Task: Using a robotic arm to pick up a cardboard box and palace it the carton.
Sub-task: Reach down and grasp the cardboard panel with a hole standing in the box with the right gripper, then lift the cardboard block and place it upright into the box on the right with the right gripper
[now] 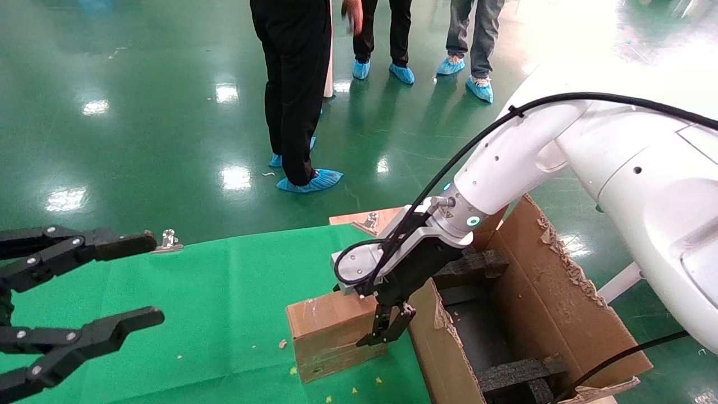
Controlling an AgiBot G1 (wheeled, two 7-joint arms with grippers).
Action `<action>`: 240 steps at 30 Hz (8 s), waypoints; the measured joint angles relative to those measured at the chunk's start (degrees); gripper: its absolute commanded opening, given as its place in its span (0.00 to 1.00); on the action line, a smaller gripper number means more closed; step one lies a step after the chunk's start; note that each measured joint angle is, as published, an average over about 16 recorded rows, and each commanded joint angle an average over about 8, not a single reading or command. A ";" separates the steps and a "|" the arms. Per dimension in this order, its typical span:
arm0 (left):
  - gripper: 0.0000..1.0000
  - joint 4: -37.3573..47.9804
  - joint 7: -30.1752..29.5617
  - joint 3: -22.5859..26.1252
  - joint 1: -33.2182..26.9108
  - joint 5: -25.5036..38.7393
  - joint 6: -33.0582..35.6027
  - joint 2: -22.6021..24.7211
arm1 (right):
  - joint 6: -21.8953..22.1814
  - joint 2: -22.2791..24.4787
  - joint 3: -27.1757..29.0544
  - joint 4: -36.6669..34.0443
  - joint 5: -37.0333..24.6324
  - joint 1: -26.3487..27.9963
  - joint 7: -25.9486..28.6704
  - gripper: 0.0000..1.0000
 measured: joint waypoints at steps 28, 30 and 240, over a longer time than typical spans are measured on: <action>1.00 0.01 0.00 0.00 0.00 0.00 0.00 0.00 | -0.06 0.73 0.03 -0.36 1.67 0.86 0.08 0.00; 1.00 0.01 0.00 0.01 0.00 0.00 0.00 0.00 | -0.14 1.04 -0.10 -0.75 2.56 1.60 -0.10 0.00; 1.00 0.06 0.11 0.19 -0.05 -0.15 -0.08 -0.07 | 44.30 23.57 -56.14 -7.20 41.84 -4.28 57.24 0.24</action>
